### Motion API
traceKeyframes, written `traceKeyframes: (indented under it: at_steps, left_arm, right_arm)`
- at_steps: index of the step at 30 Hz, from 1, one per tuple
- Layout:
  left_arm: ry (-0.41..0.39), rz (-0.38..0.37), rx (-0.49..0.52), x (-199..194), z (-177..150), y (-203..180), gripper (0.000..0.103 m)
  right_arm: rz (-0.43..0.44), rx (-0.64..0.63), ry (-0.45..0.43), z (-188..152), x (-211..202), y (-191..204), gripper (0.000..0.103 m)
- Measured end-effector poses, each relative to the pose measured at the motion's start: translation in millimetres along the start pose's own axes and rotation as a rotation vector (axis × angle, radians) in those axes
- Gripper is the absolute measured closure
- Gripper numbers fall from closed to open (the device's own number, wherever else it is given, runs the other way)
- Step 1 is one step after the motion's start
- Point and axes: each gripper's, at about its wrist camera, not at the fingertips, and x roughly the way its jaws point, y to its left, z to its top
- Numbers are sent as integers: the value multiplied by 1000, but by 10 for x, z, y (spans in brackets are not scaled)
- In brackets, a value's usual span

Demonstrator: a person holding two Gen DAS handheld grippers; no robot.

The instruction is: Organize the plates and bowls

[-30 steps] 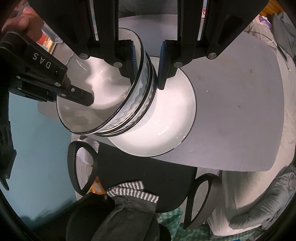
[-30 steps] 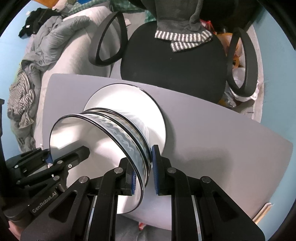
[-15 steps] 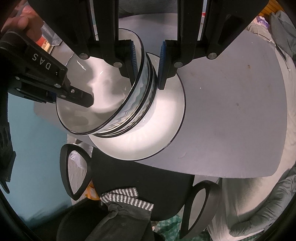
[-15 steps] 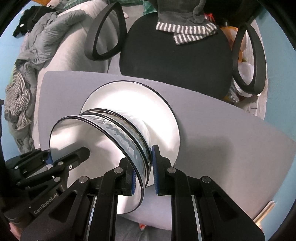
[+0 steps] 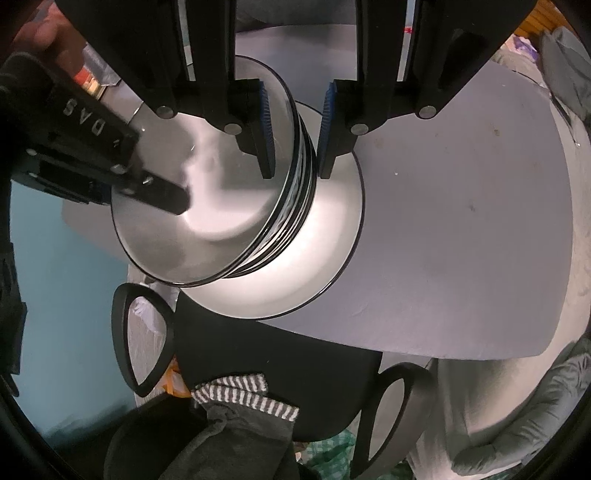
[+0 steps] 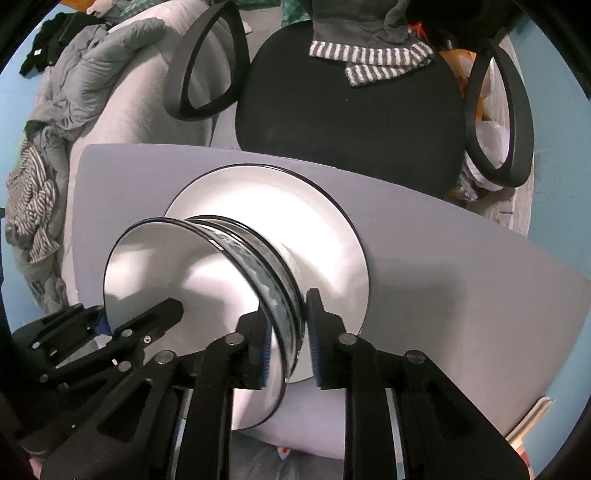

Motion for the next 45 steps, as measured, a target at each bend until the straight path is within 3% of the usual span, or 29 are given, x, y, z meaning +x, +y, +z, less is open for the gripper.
traceKeyframes:
  at_steps: [5,8,9,13,15,24,31,38,45]
  left_arm:
    - [-30,-29,-19,-43,-37,55,74]
    - [-72,-15,-16,-127,-66,66,60]
    - [-83,-6,-14,-151,-76,71,56]
    - [-123,6,6,-267,-133,60,45]
    - [-143,-7,8,-337,-170,48,45]
    - [-277,42,70,-759,-476,-107,39]
    - [-387,84,112,-1128,-796,-222,33]
    - [-443,54,117,-1438,-1033,-262,29]
    - [-569,41,142,-1816,-1299,-254,22]
  right_arm:
    - [1,-13,-11,-17,-1,48,69]
    - [-2,5,-26,-33,-25,18,66]
    - [-7,10,-36,-37,-40,7,61]
    - [-39,11,-86,-86,-140,-27,48]
    - [-52,7,-111,-112,-202,-35,45]
    - [-211,-79,-292,-390,-679,40,45]
    - [-237,-118,-409,-691,-1089,150,38]
    - [-203,-106,-495,-977,-1462,203,37]
    - [-235,-113,-586,-1277,-1756,253,37]
